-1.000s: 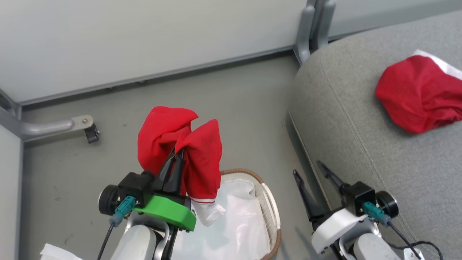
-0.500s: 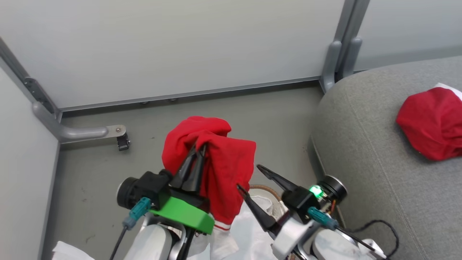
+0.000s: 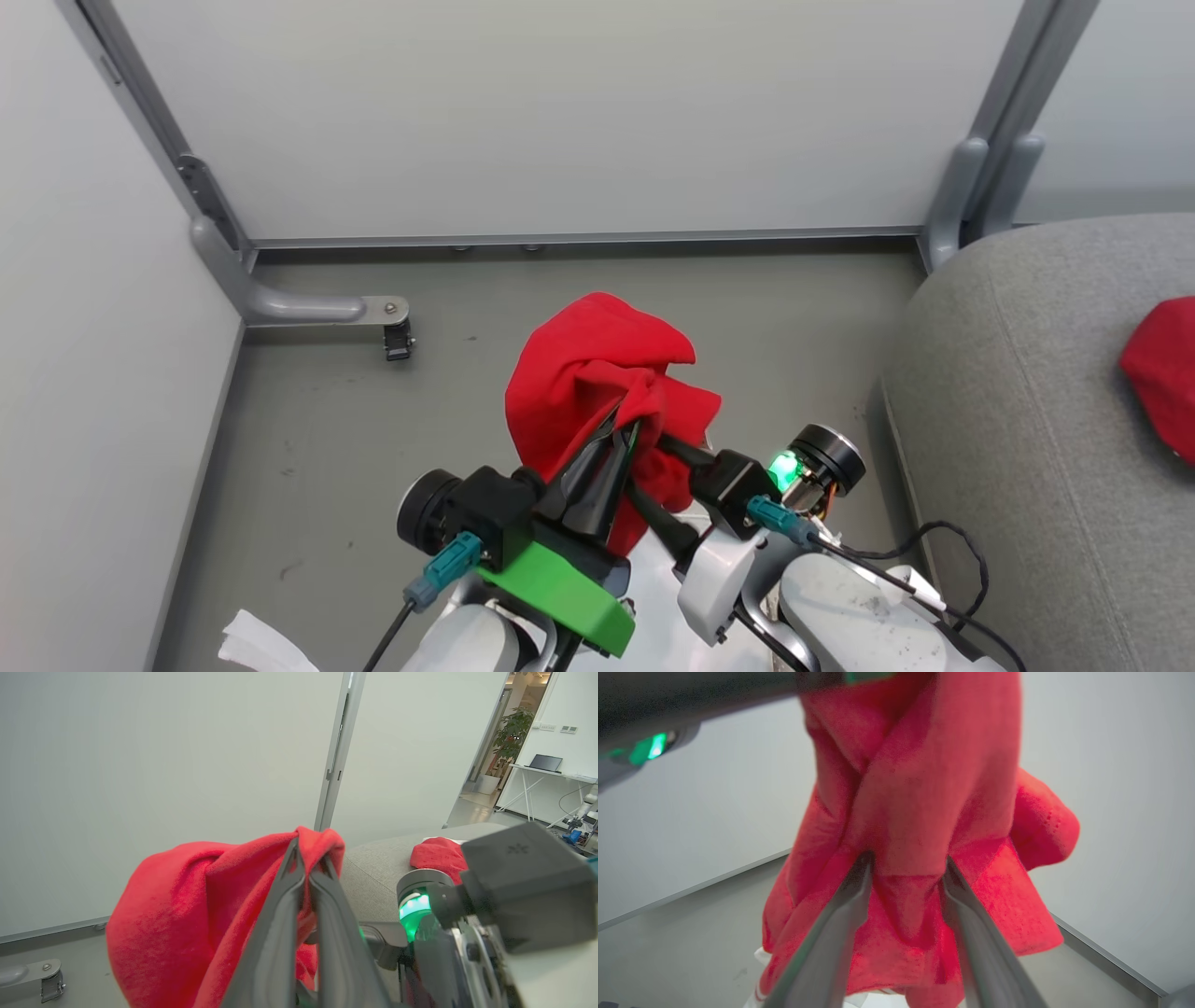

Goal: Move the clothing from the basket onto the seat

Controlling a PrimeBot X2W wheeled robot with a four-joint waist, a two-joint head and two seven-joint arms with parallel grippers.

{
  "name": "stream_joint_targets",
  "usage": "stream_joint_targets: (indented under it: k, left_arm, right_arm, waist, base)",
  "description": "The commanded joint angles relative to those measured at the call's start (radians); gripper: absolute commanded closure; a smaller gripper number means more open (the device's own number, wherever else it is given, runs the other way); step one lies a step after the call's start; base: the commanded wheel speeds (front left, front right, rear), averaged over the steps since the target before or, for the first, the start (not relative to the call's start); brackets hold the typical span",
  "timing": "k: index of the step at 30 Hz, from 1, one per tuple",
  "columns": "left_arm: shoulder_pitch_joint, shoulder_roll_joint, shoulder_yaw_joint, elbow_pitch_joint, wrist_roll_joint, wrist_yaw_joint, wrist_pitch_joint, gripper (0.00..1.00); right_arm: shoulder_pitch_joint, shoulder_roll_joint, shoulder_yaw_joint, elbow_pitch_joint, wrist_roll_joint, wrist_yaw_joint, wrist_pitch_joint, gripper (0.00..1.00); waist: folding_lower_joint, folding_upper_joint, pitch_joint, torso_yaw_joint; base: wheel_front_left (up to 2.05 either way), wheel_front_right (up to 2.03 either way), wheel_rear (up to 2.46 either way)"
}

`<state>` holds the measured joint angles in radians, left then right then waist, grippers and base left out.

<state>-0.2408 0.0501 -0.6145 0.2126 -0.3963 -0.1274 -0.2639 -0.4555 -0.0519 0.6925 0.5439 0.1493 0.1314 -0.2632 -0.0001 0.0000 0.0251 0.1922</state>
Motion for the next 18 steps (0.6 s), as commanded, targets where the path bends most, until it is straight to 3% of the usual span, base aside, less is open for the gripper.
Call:
stream_joint_targets:
  k: [1, 8, 9, 10, 13, 18]
  left_arm:
    - [-0.016, 0.001, -0.006, 0.000, -0.008, 0.000, -0.001, 1.00]
    - [-0.007, 0.001, 0.013, 0.018, 0.009, 0.004, -0.001, 0.98]
    - [-0.001, 0.001, 0.018, 0.026, 0.012, 0.005, -0.001, 0.58]
    - [0.005, 0.001, 0.024, 0.029, 0.016, 0.009, -0.001, 0.00]
    - [0.020, 0.001, 0.049, 0.036, 0.026, 0.012, -0.001, 0.00]
    - [0.045, 0.001, 0.102, 0.047, 0.044, 0.012, -0.001, 0.00]
  right_arm:
    - [-0.012, 0.000, 0.004, -0.002, 0.019, -0.001, -0.002, 1.00]
    - [0.018, -0.002, -0.019, -0.015, 0.075, -0.001, -0.002, 1.00]
    - [0.028, -0.002, -0.024, -0.015, 0.076, -0.001, -0.002, 1.00]
    - [0.039, -0.002, -0.038, -0.016, 0.077, -0.001, -0.002, 1.00]
    - [0.070, -0.002, -0.081, -0.031, 0.079, -0.001, -0.002, 1.00]
    - [0.124, -0.011, -0.151, -0.079, 0.073, -0.001, -0.002, 1.00]
  waist:
    - [0.0001, 0.0000, -0.006, 0.025]
    - [0.0001, 0.0000, -0.012, 0.014]
    - [0.0001, 0.0000, -0.013, 0.004]
    - [0.0001, 0.0000, -0.014, -0.010]
    - [0.0001, 0.0000, -0.012, -0.066]
    - [0.0001, 0.0000, 0.003, -0.214]
  base:
    - [0.00, 0.00, 0.00]
    - [0.00, 0.00, 0.00]
    - [0.00, 0.00, 0.00]
    - [0.00, 0.00, 0.00]
    - [0.00, 0.00, 0.00]
    - [0.00, 0.00, 0.00]
